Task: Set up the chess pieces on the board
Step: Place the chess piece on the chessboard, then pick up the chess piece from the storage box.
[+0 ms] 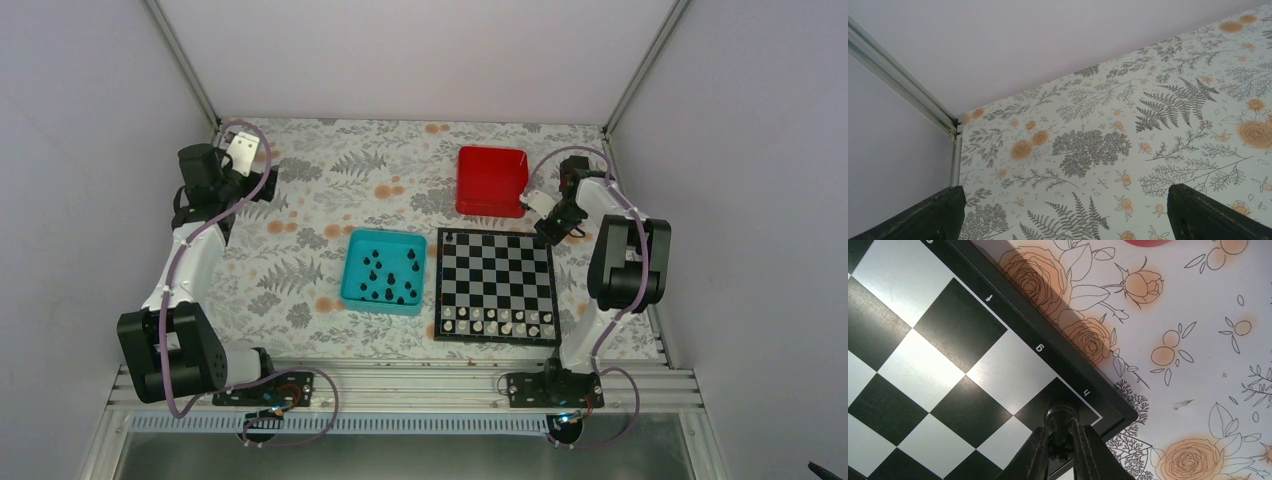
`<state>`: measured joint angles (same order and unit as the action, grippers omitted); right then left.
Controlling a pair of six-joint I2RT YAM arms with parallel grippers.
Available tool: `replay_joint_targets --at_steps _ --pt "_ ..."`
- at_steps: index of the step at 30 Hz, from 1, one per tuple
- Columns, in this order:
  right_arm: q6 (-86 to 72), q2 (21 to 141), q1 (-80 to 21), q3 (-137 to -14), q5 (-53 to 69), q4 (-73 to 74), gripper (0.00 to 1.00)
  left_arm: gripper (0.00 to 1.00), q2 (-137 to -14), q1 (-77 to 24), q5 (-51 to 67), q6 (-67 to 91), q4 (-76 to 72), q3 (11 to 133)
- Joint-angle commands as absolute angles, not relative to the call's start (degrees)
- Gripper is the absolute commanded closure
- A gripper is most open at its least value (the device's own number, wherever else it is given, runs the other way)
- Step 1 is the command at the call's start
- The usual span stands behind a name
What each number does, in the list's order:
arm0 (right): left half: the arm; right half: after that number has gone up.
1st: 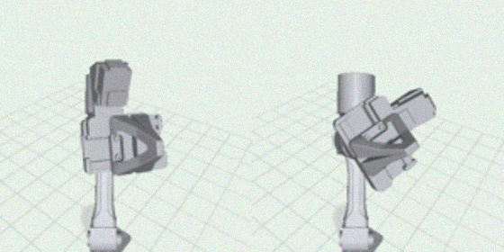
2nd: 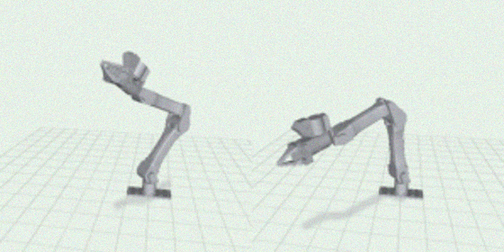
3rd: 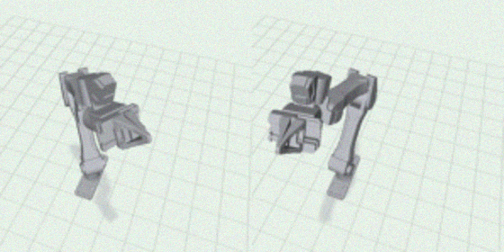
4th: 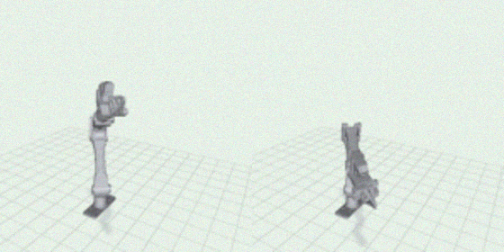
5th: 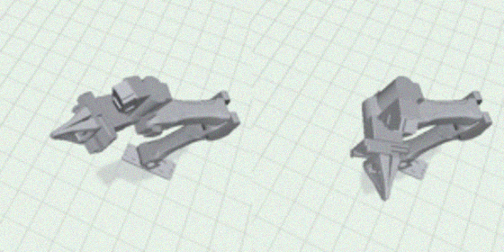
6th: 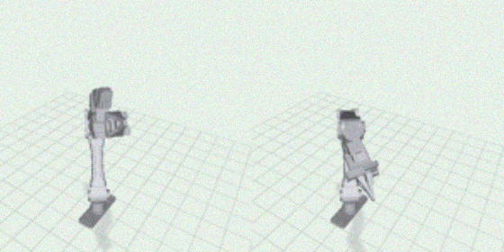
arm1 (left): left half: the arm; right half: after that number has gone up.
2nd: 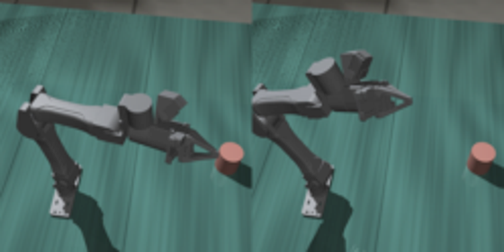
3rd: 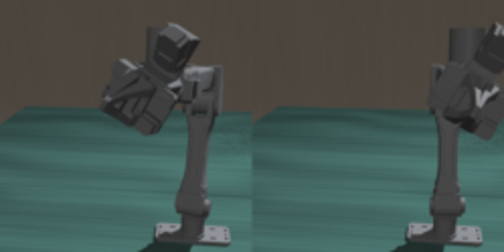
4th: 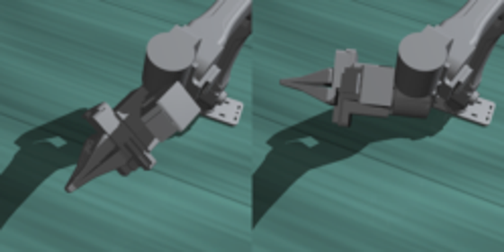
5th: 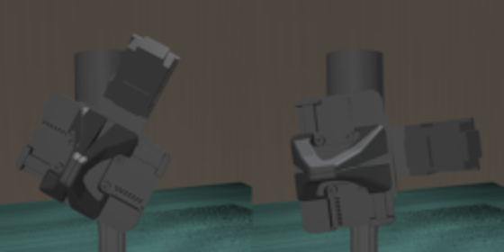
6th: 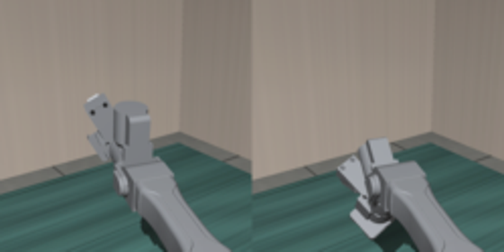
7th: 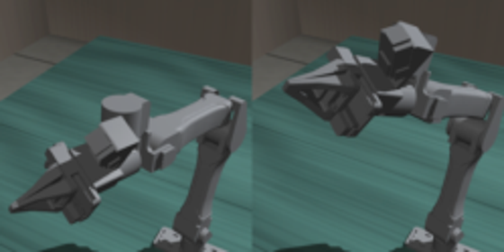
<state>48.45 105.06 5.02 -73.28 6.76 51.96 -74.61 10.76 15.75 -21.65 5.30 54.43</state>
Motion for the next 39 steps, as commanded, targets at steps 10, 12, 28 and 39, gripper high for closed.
replay_joint_targets --at_steps 10,12,28,39 --pt "49.1 103.5 5.6 -78.1 7.0 57.0 0.6 0.0 -74.0 11.7 17.1 -21.3 4.7 54.9" --pt "49.0 102.4 5.2 -80.8 7.7 58.8 0.58 0.0 -73.9 11.8 17.0 -21.3 4.7 54.9" --pt "44.1 108.8 -33.1 -104.9 3.8 70.3 0.57 0.0 -74.1 12.0 17.2 -20.9 5.1 55.5" --pt "43.7 118.8 -44.2 -107.8 1.8 69.5 0.63 0.0 -73.5 12.2 16.7 -20.9 5.0 55.1"
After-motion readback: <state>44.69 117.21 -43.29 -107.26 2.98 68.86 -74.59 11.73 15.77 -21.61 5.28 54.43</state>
